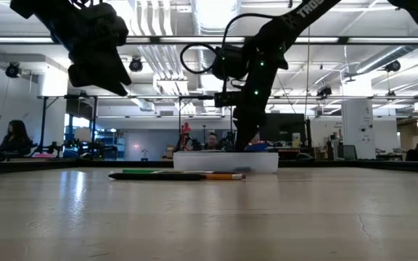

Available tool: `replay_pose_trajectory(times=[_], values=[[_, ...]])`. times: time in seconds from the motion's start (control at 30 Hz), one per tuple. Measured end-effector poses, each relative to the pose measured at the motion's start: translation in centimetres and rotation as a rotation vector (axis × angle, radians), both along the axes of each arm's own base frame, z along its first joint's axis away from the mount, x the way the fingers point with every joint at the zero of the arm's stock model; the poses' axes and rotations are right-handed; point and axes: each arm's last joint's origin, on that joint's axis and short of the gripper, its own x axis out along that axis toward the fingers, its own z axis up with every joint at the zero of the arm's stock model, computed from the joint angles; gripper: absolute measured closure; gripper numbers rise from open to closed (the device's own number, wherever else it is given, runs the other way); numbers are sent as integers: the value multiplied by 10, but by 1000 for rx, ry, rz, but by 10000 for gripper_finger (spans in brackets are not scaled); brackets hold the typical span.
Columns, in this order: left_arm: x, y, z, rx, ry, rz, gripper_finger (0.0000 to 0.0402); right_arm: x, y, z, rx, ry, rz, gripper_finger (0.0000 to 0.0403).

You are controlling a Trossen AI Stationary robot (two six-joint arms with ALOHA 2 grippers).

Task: Pick & place school supplies into a supply box
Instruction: Put the black pen into the black supply box

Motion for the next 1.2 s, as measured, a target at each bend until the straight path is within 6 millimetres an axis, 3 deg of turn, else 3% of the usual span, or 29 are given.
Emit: replay_pose_trajectory(times=[0.17, 0.33, 0.5, 0.7, 0.83, 1.2], values=[[11, 0, -14, -1, 72, 0, 242, 0, 0, 2, -20, 3, -32, 267], [26, -2, -25, -43, 83, -41, 242, -3, 10, 27, -39, -58, -15, 225], [36, -8, -32, -69, 69, -118, 242, -11, 28, 62, -62, -146, 15, 211], [40, -33, -40, 36, 113, -330, 242, -24, 56, 97, -109, -230, 55, 209], [46, -43, -54, 63, 165, -372, 242, -32, 71, 103, -120, -240, 56, 209], [67, -45, -90, 178, 251, -467, 242, -50, 103, 83, -99, -185, -46, 209]])
